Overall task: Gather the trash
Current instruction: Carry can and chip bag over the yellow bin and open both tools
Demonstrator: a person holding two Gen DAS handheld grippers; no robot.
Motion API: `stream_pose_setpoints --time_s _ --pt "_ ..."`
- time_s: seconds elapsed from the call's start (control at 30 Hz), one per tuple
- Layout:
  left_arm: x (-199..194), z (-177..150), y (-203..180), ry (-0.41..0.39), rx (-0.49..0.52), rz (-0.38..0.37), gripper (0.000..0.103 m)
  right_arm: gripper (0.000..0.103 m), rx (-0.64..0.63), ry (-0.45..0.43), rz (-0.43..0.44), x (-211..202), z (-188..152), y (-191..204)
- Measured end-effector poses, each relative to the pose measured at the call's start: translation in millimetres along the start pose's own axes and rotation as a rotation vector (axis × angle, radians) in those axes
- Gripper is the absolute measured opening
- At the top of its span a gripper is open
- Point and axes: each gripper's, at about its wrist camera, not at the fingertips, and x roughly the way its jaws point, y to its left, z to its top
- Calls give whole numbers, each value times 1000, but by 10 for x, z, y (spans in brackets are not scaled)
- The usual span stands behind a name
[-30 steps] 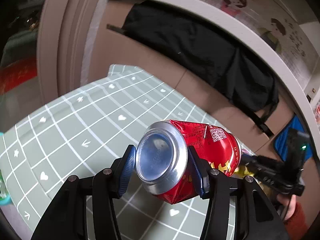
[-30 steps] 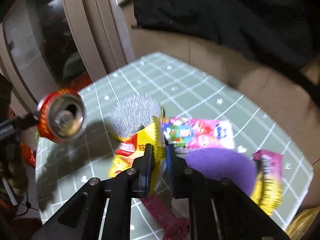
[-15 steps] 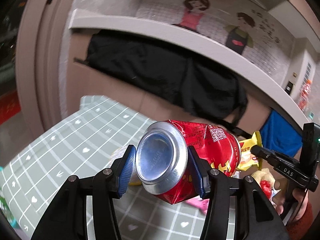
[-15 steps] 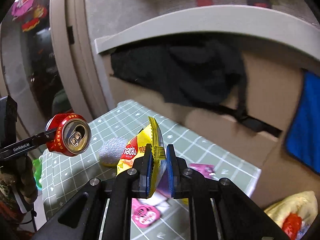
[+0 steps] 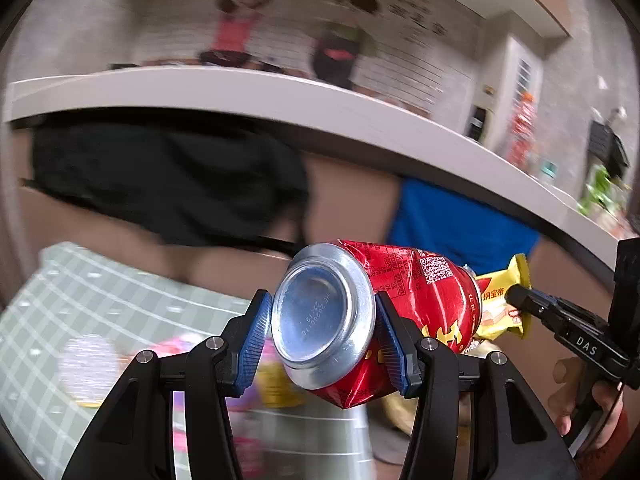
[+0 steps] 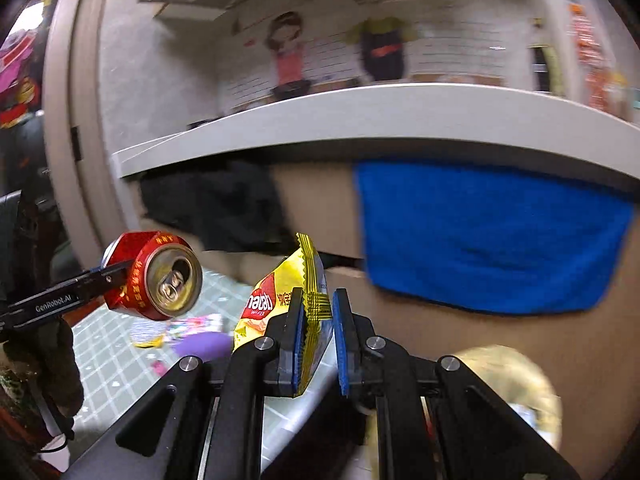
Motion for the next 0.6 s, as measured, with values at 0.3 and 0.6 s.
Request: stream_pose_setpoints --time_s 0.3,0.6 --pt "599 -169 -936 82 97 -154 53 13 90 8 -203 -535 -267 -831" --pt "909 -218 -1333 115 141 -214 53 13 147 8 -311 -733 -429 -1298"
